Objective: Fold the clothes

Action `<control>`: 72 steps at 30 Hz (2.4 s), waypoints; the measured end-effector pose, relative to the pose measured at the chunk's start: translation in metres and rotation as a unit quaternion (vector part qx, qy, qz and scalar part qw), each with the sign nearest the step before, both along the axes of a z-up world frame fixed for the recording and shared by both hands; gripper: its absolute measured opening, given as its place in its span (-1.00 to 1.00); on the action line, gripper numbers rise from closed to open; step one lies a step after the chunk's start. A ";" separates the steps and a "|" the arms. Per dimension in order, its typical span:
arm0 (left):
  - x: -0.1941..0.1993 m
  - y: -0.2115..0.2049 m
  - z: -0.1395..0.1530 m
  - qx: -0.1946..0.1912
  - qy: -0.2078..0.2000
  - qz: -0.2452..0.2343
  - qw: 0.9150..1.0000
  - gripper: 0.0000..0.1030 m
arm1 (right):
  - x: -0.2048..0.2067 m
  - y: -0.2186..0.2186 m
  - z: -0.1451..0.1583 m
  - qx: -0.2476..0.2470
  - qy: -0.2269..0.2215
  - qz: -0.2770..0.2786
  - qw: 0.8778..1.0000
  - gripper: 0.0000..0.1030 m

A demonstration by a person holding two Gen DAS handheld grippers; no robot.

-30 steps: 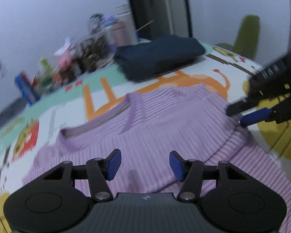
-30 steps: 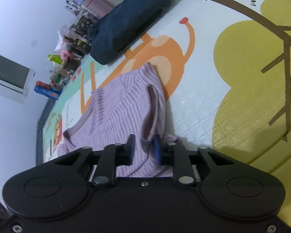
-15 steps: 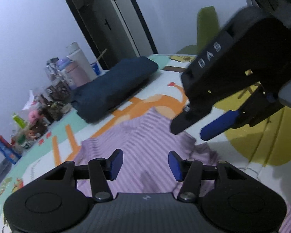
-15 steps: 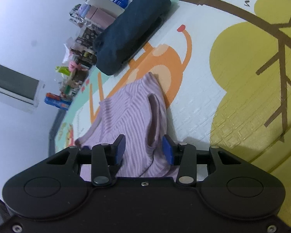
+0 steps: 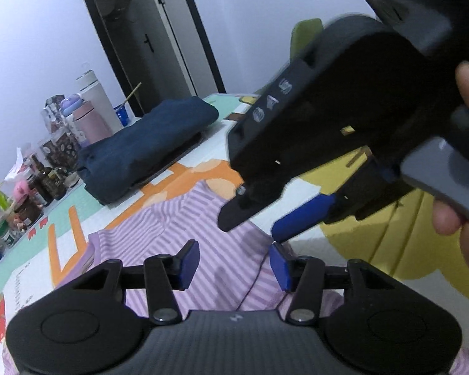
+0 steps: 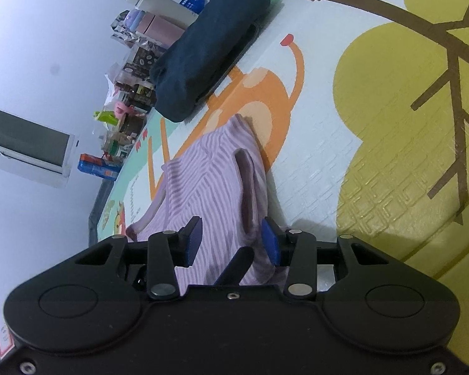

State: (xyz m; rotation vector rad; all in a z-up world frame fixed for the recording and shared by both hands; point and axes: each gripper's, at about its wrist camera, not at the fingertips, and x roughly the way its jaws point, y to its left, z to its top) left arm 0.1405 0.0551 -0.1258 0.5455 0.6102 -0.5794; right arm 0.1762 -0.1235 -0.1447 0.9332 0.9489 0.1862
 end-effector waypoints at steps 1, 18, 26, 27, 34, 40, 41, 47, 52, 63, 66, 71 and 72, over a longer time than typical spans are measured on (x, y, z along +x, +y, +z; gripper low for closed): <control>-0.001 -0.001 -0.001 0.006 -0.001 -0.003 1.000 0.03 | 0.001 0.000 0.000 0.003 0.000 0.001 1.000 -0.22; 0.028 0.017 -0.006 -0.050 0.073 0.051 0.995 -0.07 | 0.015 0.013 -0.005 0.037 0.001 0.023 0.999 -0.22; 0.031 0.027 0.001 -0.094 0.091 0.071 0.989 -0.08 | 0.018 0.010 -0.002 0.045 -0.008 0.022 0.999 -0.21; 0.033 0.027 -0.001 -0.094 0.092 0.078 0.988 -0.08 | 0.019 0.010 -0.002 0.045 -0.008 0.022 0.999 -0.21; 0.045 0.036 -0.004 -0.113 0.111 0.118 0.980 -0.47 | 0.019 0.009 -0.002 0.045 -0.010 0.019 0.999 -0.21; 0.044 0.038 -0.006 -0.120 0.118 0.130 0.977 -0.62 | 0.018 0.004 -0.003 0.048 -0.013 0.010 0.999 -0.08; 0.043 0.037 -0.006 -0.121 0.117 0.131 0.977 -0.63 | 0.017 0.004 -0.003 0.049 -0.014 0.010 0.999 -0.08; 0.039 0.035 -0.004 -0.132 0.116 0.123 0.977 -0.82 | 0.015 0.001 -0.002 0.054 -0.017 0.008 0.998 -0.08; 0.034 0.035 -0.002 -0.132 0.107 0.135 0.976 -0.91 | 0.012 -0.002 -0.005 0.058 -0.014 0.001 0.998 -0.08; 0.026 0.043 0.005 -0.123 0.090 0.185 0.971 -0.93 | 0.009 -0.002 -0.007 0.066 -0.011 0.003 0.998 -0.08; 0.026 0.049 0.007 -0.123 0.092 0.203 0.967 -0.93 | 0.010 0.003 -0.006 0.065 -0.012 0.015 0.998 -0.08; 0.023 0.063 0.011 -0.119 0.088 0.232 0.962 -0.93 | 0.014 0.016 -0.007 0.055 -0.003 0.041 0.998 -0.08; 0.022 0.067 0.012 -0.119 0.087 0.239 0.960 -0.93 | 0.015 0.019 -0.008 0.058 -0.001 0.044 0.997 -0.08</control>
